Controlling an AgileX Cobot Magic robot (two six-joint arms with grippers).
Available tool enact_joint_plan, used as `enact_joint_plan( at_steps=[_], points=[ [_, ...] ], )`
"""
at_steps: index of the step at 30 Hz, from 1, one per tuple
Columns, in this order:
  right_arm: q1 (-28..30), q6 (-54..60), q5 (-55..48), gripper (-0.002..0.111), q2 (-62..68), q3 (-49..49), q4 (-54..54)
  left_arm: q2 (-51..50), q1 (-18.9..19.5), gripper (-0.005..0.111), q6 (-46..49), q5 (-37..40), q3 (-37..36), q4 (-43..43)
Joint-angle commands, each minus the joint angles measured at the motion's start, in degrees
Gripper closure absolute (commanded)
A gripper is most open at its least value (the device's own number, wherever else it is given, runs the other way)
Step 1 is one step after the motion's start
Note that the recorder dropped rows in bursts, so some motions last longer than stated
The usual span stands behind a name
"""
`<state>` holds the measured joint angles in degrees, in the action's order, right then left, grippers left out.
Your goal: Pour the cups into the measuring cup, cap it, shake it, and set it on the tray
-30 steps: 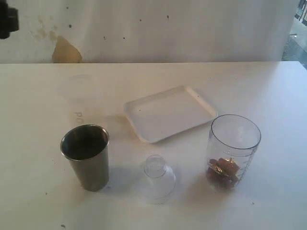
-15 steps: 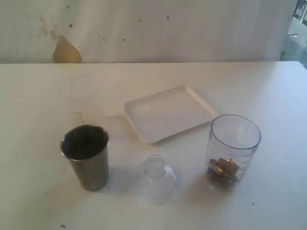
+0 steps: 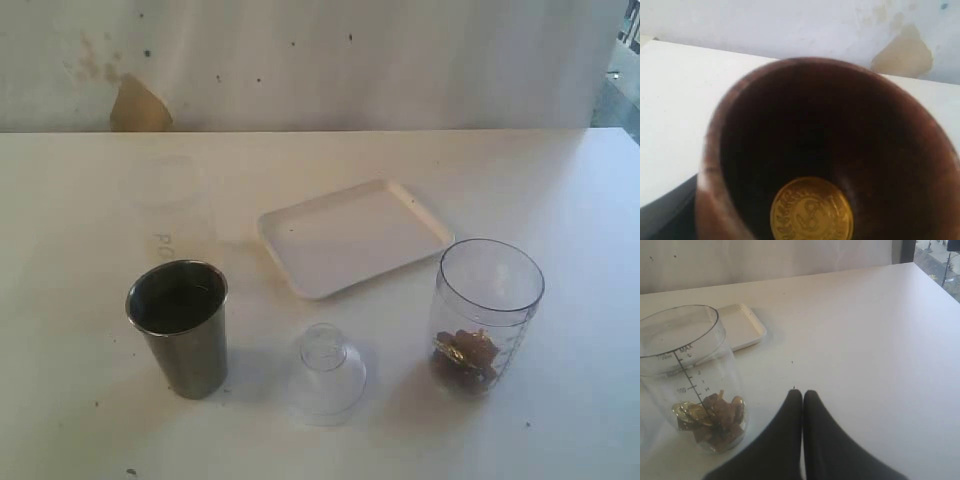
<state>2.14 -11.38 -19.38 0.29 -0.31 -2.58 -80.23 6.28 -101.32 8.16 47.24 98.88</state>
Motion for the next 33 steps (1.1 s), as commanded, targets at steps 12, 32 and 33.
enact_joint_plan(
  at_steps=[12, 32, 33],
  points=[
    [0.28, 0.06, 0.11, 0.108, -0.29, 0.31, -0.28, 17.68, -3.38, 0.107, -13.48, -6.0, -0.16, 1.07],
    [0.28, 0.06, 0.11, 0.108, -0.29, 0.31, -0.28, 32.31, -5.87, 0.107, 54.33, -35.13, -15.18, -48.19],
    [0.28, 0.06, 0.11, 0.108, -0.29, 0.31, -0.28, 32.31, -5.87, 0.107, 55.29, -36.86, -15.85, -50.92]
  ],
)
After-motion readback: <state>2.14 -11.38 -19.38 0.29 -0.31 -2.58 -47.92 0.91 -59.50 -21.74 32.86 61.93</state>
